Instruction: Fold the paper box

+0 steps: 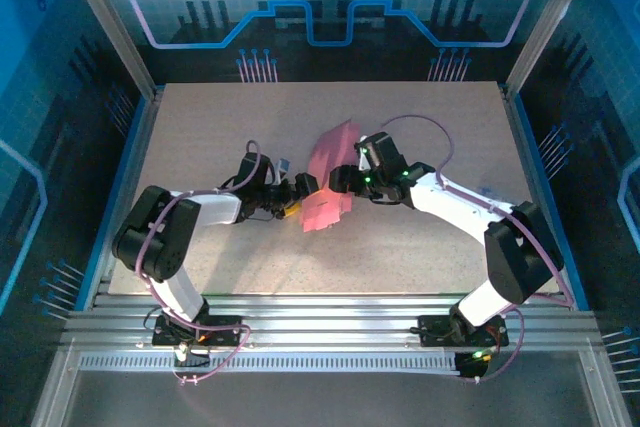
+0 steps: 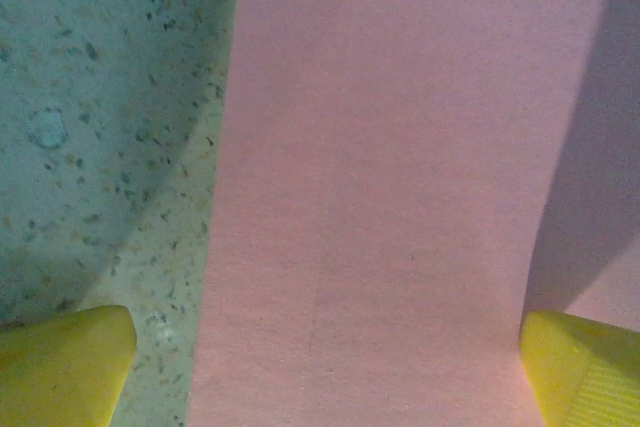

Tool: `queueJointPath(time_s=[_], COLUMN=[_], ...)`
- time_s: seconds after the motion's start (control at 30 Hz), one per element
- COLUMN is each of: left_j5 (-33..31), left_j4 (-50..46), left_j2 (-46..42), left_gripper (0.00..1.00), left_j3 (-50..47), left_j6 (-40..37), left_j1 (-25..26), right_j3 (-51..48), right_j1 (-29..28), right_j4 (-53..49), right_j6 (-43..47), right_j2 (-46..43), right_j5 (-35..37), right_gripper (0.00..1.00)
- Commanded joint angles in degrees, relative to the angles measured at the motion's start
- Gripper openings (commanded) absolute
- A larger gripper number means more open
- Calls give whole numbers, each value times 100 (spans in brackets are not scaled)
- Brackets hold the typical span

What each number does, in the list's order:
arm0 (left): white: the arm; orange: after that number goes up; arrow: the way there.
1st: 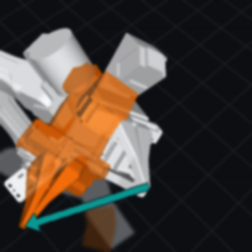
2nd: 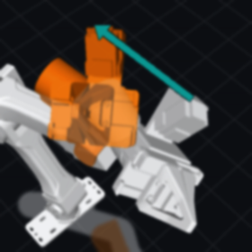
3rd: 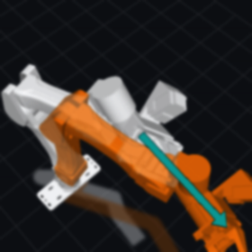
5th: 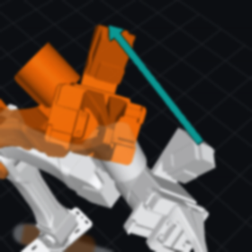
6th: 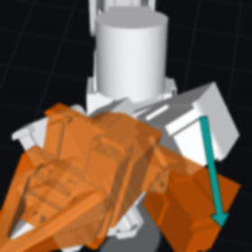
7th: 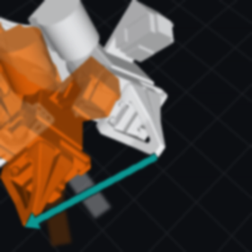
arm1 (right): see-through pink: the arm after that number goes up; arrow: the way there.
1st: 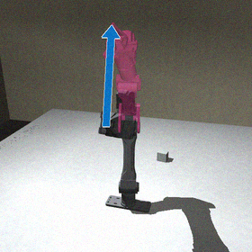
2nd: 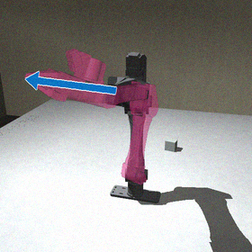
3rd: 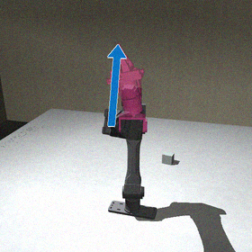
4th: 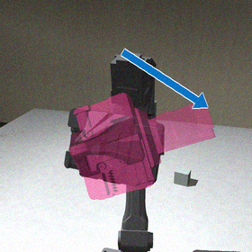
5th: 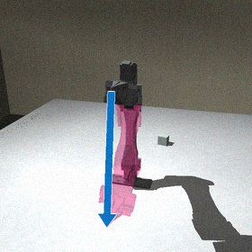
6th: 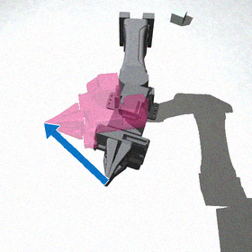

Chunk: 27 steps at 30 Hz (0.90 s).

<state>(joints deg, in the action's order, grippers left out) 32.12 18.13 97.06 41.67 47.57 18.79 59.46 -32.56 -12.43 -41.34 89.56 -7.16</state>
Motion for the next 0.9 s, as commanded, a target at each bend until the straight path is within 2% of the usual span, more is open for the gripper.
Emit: queueJointPath(time_s=[0.0,0.13,0.37,0.57,0.7,0.77,0.83,0.87], left_j5=[444,711,1415,1391,1434,1422,1331,1246], left_j4=[59,68,1634,1412,1342,1112,664,392], left_j2=[-335,-265,301,496,368,229,53,-34], left_gripper=[99,99,97,96,80,65,46,40], left_j3=[-107,38,168,439,497,552,649,692], left_j6=[192,64,913,811,838,742,503,346], left_j1=[-204,-261,-163,-42,-33,-33,-33,-33], right_j3=[-400,-809,-1397,-1585,-1622,-1635,-1672,-1683], right_j1=[210,537,870,938,960,970,988,996], right_j4=[467,882,1652,1954,1963,1984,2055,2095], right_j6=[-26,-75,-83,-128,-94,-91,-126,-144], right_j2=[-220,-346,-405,-288,-165,-115,-83,-79], right_j5=[-421,-866,-1642,-1796,-1798,-1784,-1808,-1839], right_gripper=[68,68,72,73,79,82,87,89])
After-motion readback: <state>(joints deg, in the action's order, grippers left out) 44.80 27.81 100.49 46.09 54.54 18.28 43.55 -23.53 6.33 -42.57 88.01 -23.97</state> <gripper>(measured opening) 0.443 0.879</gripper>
